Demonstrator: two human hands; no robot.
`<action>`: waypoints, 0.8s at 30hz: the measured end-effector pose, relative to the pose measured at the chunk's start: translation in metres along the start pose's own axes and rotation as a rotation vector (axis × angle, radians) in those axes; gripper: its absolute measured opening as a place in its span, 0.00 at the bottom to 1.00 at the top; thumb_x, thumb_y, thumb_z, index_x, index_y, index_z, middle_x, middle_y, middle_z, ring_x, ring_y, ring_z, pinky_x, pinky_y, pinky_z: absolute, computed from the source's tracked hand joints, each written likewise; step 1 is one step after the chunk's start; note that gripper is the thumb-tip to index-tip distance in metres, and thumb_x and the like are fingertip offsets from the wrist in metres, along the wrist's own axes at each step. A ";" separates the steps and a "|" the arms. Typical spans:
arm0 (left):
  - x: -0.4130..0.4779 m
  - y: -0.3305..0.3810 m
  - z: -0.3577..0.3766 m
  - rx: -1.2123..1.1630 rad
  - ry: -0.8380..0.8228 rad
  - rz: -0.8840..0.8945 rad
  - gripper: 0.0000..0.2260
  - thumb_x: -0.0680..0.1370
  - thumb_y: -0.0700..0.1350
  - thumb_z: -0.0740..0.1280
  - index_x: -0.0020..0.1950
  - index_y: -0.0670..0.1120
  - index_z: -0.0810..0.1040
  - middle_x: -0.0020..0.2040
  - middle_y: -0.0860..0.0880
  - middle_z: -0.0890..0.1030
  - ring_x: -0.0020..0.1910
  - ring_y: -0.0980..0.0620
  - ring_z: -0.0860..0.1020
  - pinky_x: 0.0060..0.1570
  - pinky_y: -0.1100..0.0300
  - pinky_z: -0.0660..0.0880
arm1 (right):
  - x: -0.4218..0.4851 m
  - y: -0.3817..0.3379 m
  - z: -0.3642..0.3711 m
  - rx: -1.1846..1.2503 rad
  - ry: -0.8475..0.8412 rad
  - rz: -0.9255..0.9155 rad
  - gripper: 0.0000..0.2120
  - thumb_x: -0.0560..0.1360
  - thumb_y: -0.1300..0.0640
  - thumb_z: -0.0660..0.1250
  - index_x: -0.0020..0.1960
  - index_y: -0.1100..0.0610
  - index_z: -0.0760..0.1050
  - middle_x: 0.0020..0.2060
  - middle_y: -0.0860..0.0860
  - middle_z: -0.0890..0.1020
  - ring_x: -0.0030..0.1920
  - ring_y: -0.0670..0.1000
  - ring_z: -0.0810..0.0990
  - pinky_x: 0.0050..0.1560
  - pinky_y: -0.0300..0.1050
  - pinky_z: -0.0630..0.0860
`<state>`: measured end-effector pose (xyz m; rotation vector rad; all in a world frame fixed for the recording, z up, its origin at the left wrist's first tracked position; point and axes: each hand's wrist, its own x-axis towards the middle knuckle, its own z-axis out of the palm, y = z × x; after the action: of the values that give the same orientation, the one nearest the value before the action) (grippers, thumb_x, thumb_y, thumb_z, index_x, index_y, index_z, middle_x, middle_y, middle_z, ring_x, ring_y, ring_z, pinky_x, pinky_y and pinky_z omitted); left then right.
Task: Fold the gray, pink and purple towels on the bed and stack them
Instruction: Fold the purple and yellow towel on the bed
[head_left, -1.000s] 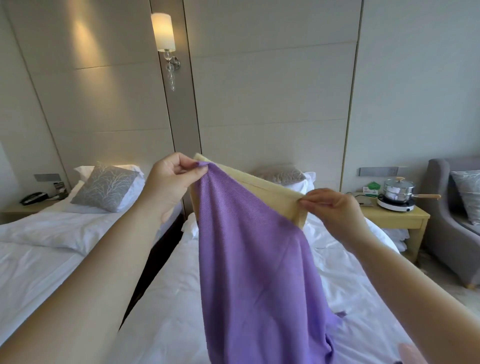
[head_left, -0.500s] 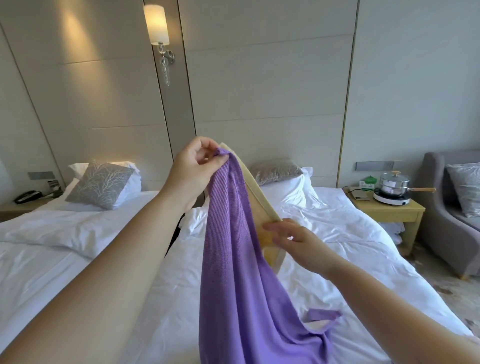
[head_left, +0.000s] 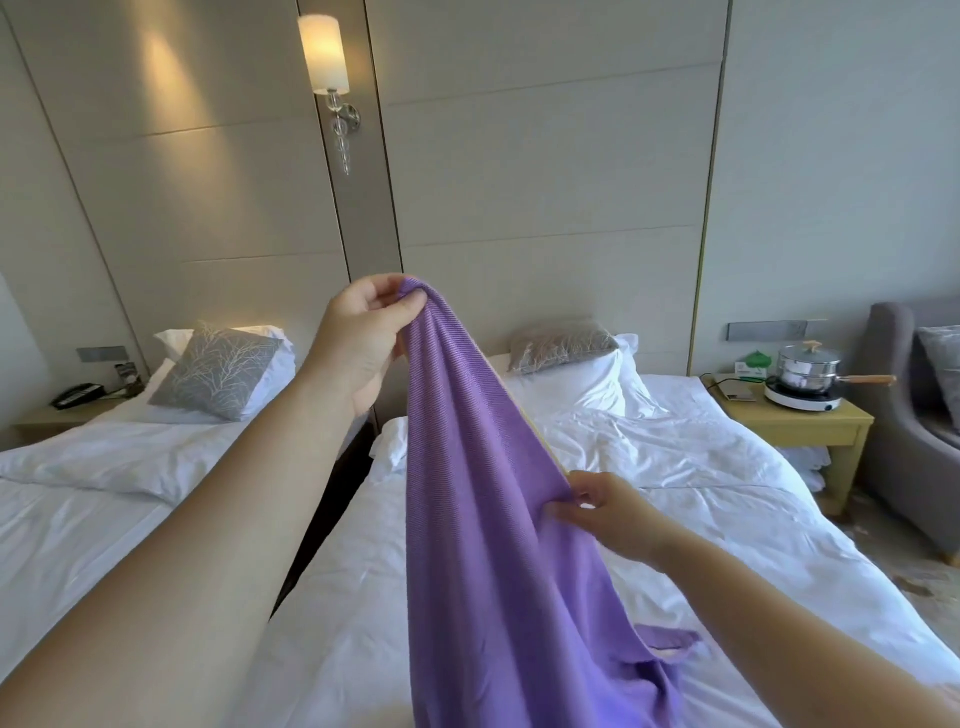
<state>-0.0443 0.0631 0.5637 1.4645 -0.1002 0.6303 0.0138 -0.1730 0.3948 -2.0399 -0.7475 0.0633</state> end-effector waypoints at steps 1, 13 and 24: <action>0.004 -0.004 -0.007 0.020 0.062 -0.036 0.06 0.78 0.35 0.65 0.48 0.46 0.77 0.39 0.52 0.81 0.36 0.57 0.79 0.42 0.61 0.77 | -0.002 -0.003 -0.010 0.059 0.043 0.022 0.09 0.74 0.61 0.70 0.35 0.59 0.75 0.31 0.56 0.72 0.36 0.50 0.69 0.39 0.49 0.67; -0.026 -0.060 0.027 0.533 -0.277 -0.057 0.16 0.71 0.65 0.65 0.43 0.53 0.74 0.41 0.53 0.75 0.40 0.55 0.72 0.40 0.65 0.69 | -0.001 -0.094 -0.060 0.101 -0.158 -0.101 0.14 0.78 0.60 0.64 0.44 0.72 0.68 0.37 0.55 0.68 0.40 0.53 0.65 0.43 0.49 0.61; -0.031 -0.052 0.056 0.643 -0.716 0.065 0.05 0.74 0.48 0.73 0.43 0.48 0.80 0.39 0.52 0.79 0.39 0.59 0.74 0.45 0.63 0.71 | -0.016 -0.062 -0.070 0.266 -0.097 -0.120 0.05 0.74 0.62 0.70 0.49 0.59 0.75 0.41 0.51 0.77 0.44 0.48 0.74 0.49 0.45 0.71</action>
<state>-0.0291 0.0013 0.5111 2.2703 -0.5420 0.1523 -0.0061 -0.2106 0.4790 -1.7467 -0.8720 0.1845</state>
